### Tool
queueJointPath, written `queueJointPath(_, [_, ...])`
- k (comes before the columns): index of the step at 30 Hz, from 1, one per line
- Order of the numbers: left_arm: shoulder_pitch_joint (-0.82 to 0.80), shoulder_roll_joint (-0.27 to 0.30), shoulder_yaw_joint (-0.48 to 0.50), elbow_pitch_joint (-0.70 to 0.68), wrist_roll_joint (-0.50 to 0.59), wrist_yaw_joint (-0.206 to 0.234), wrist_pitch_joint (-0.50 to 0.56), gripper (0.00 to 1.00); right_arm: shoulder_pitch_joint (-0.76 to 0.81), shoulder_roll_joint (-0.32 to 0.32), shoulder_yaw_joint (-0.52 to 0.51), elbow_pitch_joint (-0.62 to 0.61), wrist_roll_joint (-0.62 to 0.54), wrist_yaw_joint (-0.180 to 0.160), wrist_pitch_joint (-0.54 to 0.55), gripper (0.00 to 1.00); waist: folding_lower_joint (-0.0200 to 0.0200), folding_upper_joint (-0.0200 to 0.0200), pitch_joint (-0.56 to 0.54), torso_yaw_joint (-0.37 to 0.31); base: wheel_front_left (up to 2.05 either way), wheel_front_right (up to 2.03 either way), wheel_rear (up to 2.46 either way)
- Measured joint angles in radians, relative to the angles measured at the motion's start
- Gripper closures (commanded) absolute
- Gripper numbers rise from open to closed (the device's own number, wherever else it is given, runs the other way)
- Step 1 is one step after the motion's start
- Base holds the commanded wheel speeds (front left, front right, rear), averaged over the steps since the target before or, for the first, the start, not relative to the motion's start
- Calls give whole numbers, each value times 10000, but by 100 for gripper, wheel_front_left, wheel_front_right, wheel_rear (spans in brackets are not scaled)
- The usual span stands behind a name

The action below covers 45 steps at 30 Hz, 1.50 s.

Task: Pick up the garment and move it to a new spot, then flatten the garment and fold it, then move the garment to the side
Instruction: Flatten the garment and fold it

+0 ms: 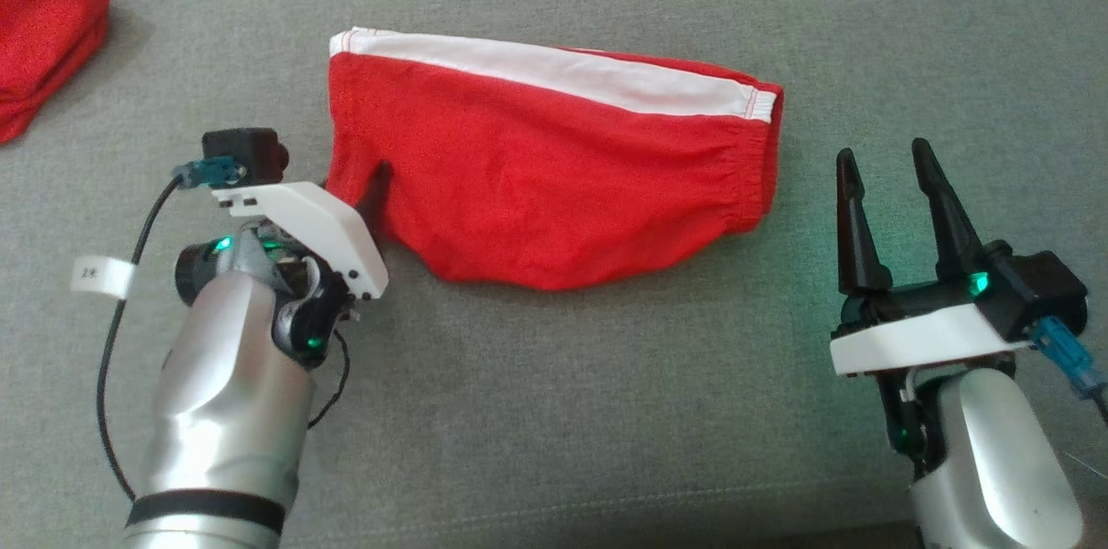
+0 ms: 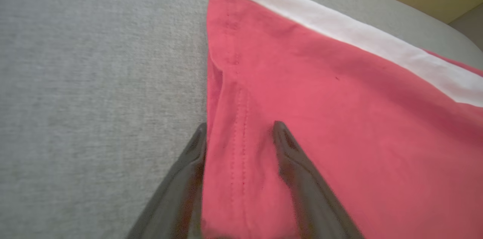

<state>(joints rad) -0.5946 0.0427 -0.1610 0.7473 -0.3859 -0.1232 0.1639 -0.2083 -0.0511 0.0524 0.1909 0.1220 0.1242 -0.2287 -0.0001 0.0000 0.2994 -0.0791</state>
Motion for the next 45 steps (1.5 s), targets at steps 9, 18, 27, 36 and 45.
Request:
queueJointPath(9, [298, -8, -347, -332, -485, -10, 151, 100, -18, 2, -33, 42, 12, 0, -4, 0, 0, 0, -106, 17, 0, 0, 0])
queueJointPath(18, [1705, -10, -244, -1338, -855, 180, -443, 100, 12, 6, -418, 150, -198, 0, 138, 0, 1, 0, -549, 351, 0, 0, 0])
queueJointPath(27, [3241, -25, -537, -2669, -1243, 807, -915, 59, 302, 17, -656, 144, -372, 0, 533, 0, 0, 0, -768, 737, 0, 0, 0])
queueJointPath(36, [3276, -10, -855, -3386, -817, 1300, -2723, 0, 304, 19, -612, 148, -370, 0, 755, 0, 0, 0, -951, 770, 0, 0, 0])
queueJointPath(45, [3695, 257, -930, -4280, 15, 1605, -3841, 0, 348, 21, -673, 157, -430, 0, 968, 0, 0, 0, -1428, 828, 0, 0, 0])
